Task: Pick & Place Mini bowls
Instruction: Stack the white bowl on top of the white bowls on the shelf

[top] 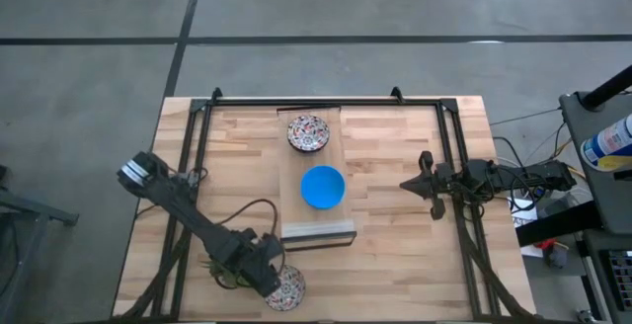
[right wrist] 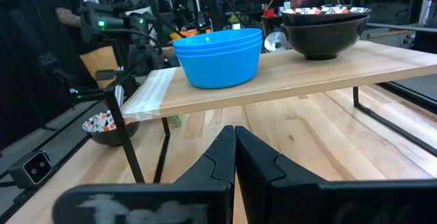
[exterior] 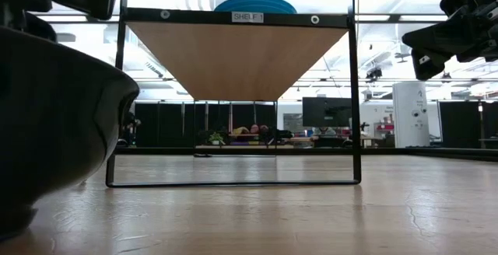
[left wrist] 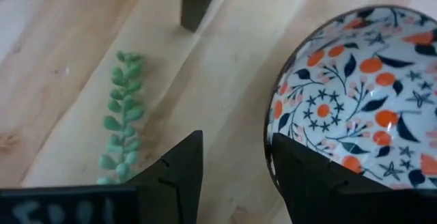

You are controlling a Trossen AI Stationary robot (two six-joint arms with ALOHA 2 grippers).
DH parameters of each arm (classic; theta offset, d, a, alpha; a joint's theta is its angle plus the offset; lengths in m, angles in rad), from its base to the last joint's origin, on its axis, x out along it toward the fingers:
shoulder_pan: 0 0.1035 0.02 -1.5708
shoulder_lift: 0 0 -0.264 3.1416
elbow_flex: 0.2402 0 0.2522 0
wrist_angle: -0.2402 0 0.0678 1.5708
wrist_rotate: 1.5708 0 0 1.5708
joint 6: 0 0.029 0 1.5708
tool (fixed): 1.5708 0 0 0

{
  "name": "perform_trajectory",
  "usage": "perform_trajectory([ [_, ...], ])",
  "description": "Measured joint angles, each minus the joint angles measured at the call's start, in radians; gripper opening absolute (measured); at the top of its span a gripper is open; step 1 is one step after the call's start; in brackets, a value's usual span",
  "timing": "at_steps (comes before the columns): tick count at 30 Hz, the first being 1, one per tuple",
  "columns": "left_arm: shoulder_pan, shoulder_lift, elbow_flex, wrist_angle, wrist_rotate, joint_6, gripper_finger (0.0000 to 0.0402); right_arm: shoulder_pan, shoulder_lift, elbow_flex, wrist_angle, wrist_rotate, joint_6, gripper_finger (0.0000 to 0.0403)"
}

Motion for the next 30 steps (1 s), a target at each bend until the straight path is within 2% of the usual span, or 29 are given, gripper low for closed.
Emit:
perform_trajectory([
  [12, -0.002, -0.026, 0.001, 0.054, 0.012, -0.018, 0.0165, 0.0, 0.0, 0.0, 0.0, 0.0, 0.0, 0.0008],
  [30, -0.016, 0.024, -0.001, 0.077, 0.029, -0.019, 0.0164, 0.0, 0.0, 0.0, 0.0, 0.0, 0.0, 0.0008],
])
